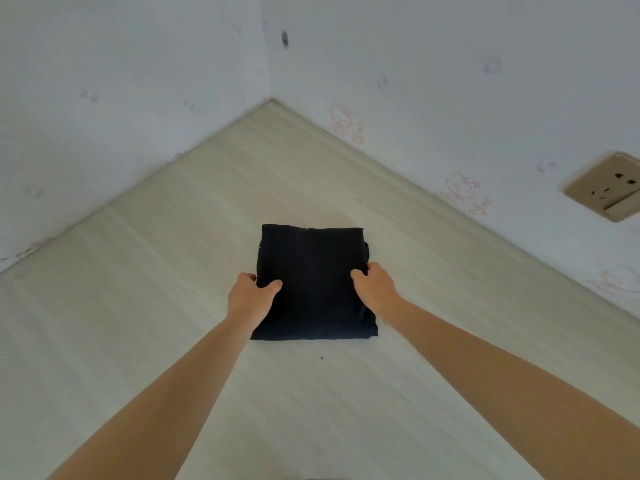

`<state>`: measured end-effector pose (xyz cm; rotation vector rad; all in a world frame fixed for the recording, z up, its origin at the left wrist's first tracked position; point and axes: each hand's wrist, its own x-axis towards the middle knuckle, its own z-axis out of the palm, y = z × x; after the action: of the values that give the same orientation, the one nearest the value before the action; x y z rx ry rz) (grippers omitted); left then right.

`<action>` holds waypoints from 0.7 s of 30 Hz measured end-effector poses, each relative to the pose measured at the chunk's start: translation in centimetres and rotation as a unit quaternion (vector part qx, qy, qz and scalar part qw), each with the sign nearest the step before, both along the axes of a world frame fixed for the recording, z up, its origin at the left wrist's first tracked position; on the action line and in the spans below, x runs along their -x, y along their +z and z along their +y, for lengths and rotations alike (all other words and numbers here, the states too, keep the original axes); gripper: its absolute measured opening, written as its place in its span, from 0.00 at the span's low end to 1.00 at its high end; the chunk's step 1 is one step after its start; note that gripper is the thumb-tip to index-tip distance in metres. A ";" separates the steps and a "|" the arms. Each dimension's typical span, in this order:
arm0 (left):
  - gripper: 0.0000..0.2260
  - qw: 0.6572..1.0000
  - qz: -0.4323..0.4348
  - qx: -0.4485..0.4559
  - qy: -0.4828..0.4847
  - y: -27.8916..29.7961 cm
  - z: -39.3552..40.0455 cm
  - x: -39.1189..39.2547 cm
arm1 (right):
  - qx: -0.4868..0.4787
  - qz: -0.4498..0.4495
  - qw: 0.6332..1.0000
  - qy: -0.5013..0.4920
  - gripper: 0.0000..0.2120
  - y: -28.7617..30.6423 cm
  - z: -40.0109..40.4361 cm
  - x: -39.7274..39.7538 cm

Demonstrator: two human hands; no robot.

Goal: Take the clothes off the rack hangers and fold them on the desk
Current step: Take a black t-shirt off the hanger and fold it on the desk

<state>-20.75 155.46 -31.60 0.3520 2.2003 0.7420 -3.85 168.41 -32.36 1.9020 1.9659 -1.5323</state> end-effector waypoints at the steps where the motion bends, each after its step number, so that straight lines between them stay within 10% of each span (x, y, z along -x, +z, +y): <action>1: 0.24 1.000 -0.024 -0.003 0.003 -0.1 0.0 -0.2 | 0.021 0.008 1.000 -0.010 0.23 0.2 -0.4 0.0; 11: 0.07 0.978 -0.189 -0.065 0.059 0.1 -5.8 -2.4 | 0.105 0.078 0.981 -0.143 0.22 1.8 -9.0 -4.2; 21: 0.15 0.969 -0.235 -0.083 0.002 3.7 -12.6 -8.8 | 0.048 0.164 0.942 -0.290 0.07 6.2 -21.5 -12.6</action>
<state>-11.91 142.84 -27.94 0.2258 1.6994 0.9096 8.75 146.90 -26.19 2.4561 1.4313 -2.1585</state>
